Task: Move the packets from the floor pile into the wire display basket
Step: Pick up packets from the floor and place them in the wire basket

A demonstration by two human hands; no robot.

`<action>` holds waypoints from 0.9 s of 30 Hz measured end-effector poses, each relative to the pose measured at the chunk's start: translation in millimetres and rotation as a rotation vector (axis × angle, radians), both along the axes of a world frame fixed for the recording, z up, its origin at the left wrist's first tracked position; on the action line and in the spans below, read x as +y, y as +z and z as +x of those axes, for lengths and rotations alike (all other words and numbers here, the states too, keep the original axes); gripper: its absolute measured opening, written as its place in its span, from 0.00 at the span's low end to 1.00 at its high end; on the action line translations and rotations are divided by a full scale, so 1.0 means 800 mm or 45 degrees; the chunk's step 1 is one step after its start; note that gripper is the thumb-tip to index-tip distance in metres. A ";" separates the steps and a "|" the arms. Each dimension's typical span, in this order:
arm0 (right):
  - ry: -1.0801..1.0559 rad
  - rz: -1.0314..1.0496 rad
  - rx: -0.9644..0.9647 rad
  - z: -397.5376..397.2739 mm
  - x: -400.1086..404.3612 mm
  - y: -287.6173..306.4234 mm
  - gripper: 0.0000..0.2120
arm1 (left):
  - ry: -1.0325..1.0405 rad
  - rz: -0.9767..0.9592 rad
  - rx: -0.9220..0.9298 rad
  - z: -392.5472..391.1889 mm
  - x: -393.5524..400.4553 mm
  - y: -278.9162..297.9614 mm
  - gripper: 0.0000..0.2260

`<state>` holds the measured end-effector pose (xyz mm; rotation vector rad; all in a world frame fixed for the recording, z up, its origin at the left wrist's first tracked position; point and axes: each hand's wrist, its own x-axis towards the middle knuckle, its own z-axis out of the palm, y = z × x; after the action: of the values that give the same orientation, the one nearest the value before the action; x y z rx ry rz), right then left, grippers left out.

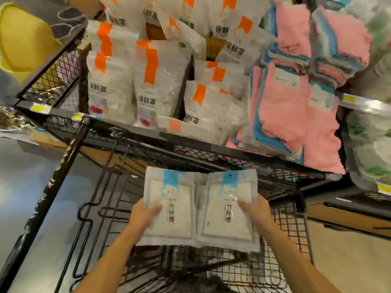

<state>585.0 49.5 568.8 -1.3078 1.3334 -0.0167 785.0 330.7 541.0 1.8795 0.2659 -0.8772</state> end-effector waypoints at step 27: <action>0.852 -1.095 0.820 0.028 0.029 -0.039 0.29 | -1.186 0.995 -1.093 0.015 -0.051 -0.024 0.23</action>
<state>607.1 72.4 537.5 -2.6116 1.3821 0.3552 797.3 290.2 521.7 2.9852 -1.0027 -0.4344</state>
